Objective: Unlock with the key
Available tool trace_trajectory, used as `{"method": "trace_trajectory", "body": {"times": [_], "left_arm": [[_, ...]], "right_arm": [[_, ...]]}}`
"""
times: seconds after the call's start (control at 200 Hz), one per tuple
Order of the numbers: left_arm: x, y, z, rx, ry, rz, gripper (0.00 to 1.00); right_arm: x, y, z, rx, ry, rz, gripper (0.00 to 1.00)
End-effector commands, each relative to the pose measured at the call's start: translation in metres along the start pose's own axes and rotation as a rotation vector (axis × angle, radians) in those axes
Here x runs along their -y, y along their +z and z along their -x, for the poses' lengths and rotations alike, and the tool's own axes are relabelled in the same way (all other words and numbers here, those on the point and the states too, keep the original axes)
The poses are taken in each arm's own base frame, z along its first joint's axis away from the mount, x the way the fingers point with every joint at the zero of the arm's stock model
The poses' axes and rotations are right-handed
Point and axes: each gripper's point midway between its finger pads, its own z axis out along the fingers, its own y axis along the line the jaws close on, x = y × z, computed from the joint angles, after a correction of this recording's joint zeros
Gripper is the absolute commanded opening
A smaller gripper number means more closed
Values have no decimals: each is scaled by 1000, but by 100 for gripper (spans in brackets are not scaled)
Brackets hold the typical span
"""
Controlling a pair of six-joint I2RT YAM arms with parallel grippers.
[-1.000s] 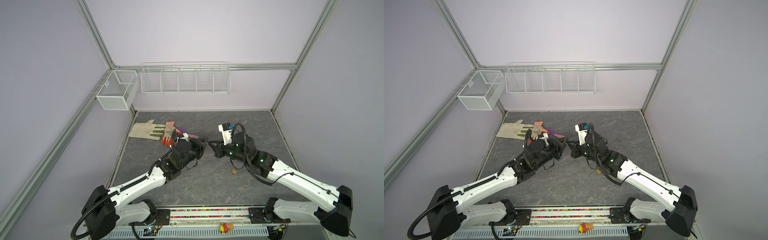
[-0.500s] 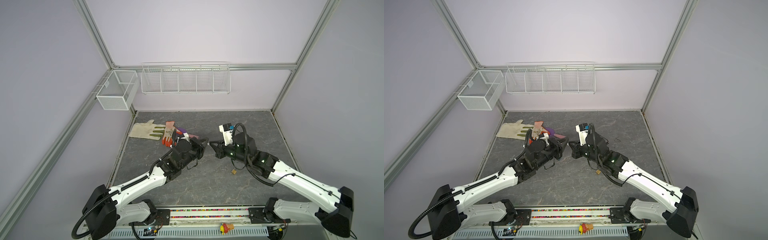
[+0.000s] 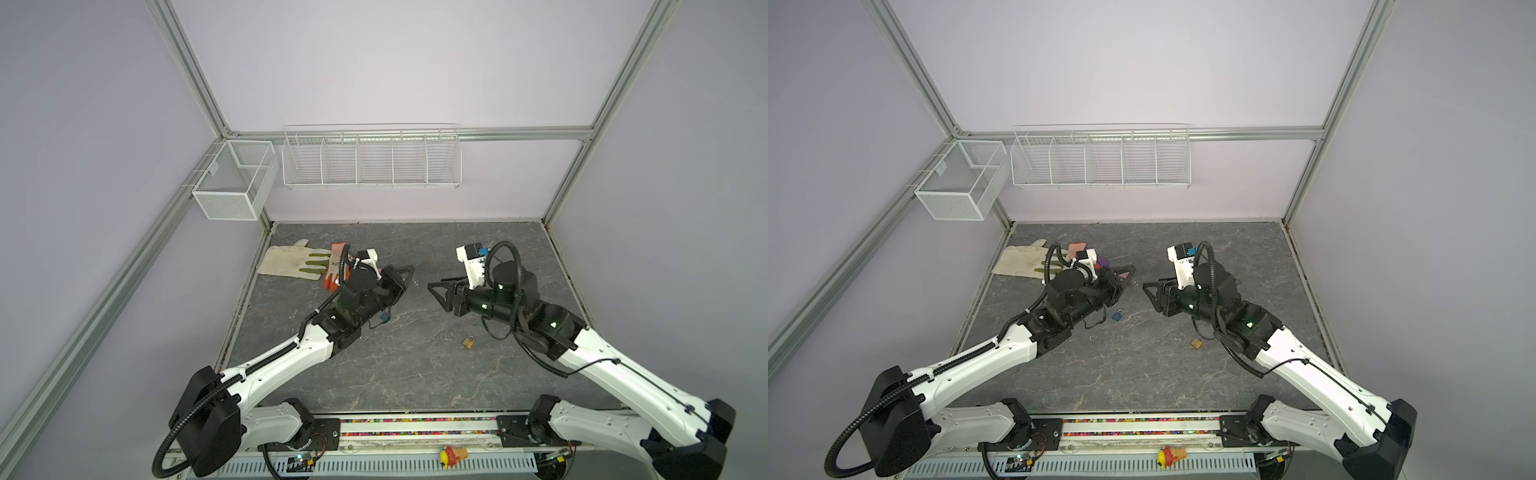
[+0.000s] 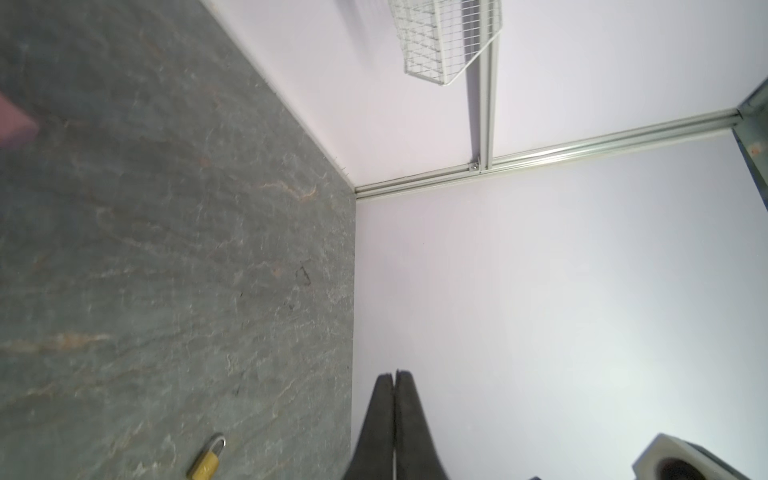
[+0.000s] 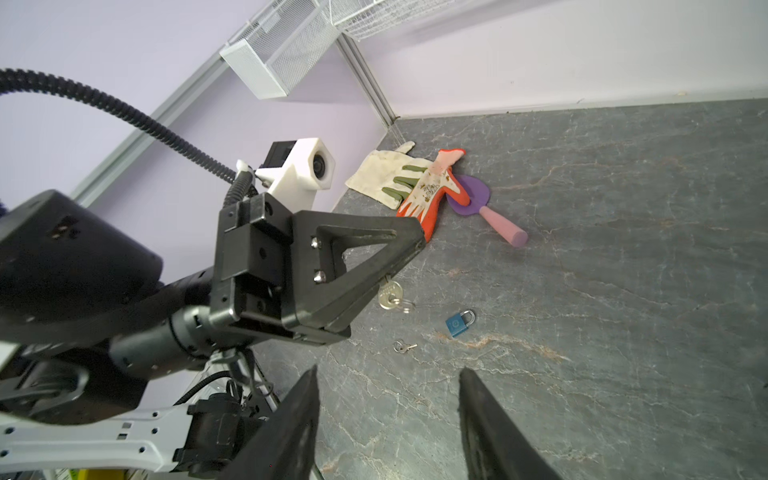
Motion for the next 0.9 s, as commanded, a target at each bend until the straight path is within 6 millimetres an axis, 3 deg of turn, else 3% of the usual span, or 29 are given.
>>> {"method": "trace_trajectory", "body": {"times": [0.0, 0.11, 0.305, 0.515, 0.765, 0.895], "left_arm": [[47, -1, -5, -59, 357, -169, 0], [69, -6, -9, -52, 505, -286, 0], [99, -17, -10, -35, 588, -462, 0], [108, -17, -14, -64, 620, -500, 0], [117, -20, -15, -74, 612, -539, 0], [121, -23, -15, -72, 605, -557, 0]], "right_arm": [[-29, -11, 2, -86, 71, 193, 56], [-42, -14, 16, -86, 124, 309, 55], [-35, -9, 32, -63, 154, 353, 49], [-44, -5, 40, -61, 117, 420, 44], [-40, 4, 36, -80, 99, 425, 33], [-38, 4, 37, -72, 83, 415, 32]]}}
